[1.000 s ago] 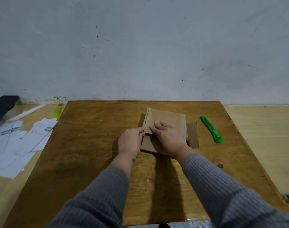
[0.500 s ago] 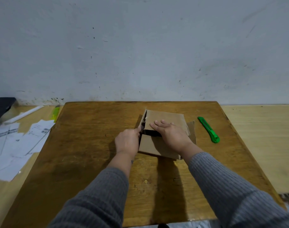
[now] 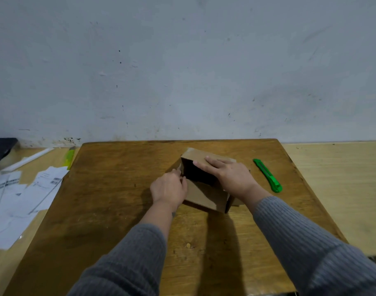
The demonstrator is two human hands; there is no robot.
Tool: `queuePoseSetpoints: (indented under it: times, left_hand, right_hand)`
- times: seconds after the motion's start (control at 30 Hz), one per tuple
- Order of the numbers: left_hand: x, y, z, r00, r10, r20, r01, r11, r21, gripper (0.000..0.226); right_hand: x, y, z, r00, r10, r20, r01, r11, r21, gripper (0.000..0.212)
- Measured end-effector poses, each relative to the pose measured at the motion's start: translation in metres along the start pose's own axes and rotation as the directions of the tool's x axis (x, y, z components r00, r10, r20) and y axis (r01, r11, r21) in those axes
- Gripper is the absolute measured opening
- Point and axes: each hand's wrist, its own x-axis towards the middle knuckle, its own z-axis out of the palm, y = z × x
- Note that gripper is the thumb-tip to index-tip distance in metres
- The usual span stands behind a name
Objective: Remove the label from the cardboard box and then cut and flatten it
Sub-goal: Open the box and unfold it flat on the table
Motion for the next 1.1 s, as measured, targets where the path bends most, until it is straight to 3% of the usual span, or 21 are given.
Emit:
queuePoseSetpoints:
  times: [0.1, 0.27, 0.4, 0.67, 0.77, 0.93, 1.1]
  left_hand:
    - [0.000, 0.006, 0.007, 0.991, -0.044, 0.125, 0.028, 0.991, 0.127, 0.067]
    - [-0.001, 0.004, 0.007, 0.972, -0.133, 0.192, 0.083, 0.965, 0.249, 0.085]
    - [-0.003, -0.003, 0.002, 0.962, -0.114, 0.248, 0.062, 0.976, 0.210, 0.093]
    - [-0.003, 0.020, 0.006, 0.938, 0.089, 0.336, -0.110, 0.993, 0.044, 0.089]
    - [0.002, 0.039, 0.013, 0.907, 0.130, 0.400, -0.134, 0.991, -0.020, 0.094]
    - [0.008, 0.064, 0.030, 0.843, 0.101, 0.529, -0.076, 0.995, -0.068, 0.107]
    - [0.017, 0.083, 0.047, 0.804, 0.089, 0.588, -0.099, 0.995, -0.015, 0.105]
  right_hand:
    - [0.012, -0.007, -0.011, 0.997, 0.040, -0.060, -0.039, 0.999, 0.012, 0.076]
    - [0.028, -0.024, -0.021, 0.975, 0.168, -0.146, -0.147, 0.979, 0.139, 0.077]
    - [0.032, -0.030, -0.036, 0.958, 0.244, -0.148, -0.194, 0.937, 0.292, 0.061]
    - [0.015, -0.008, -0.038, 0.894, 0.389, -0.222, -0.178, 0.764, 0.620, 0.045]
    - [0.003, 0.018, -0.036, 0.908, 0.397, -0.135, -0.204, 0.699, 0.685, 0.058]
    - [-0.016, 0.069, -0.026, 0.917, 0.340, 0.209, -0.393, 0.684, 0.614, 0.107]
    - [-0.026, 0.100, 0.006, 0.895, 0.363, 0.259, -0.442, 0.640, 0.629, 0.111]
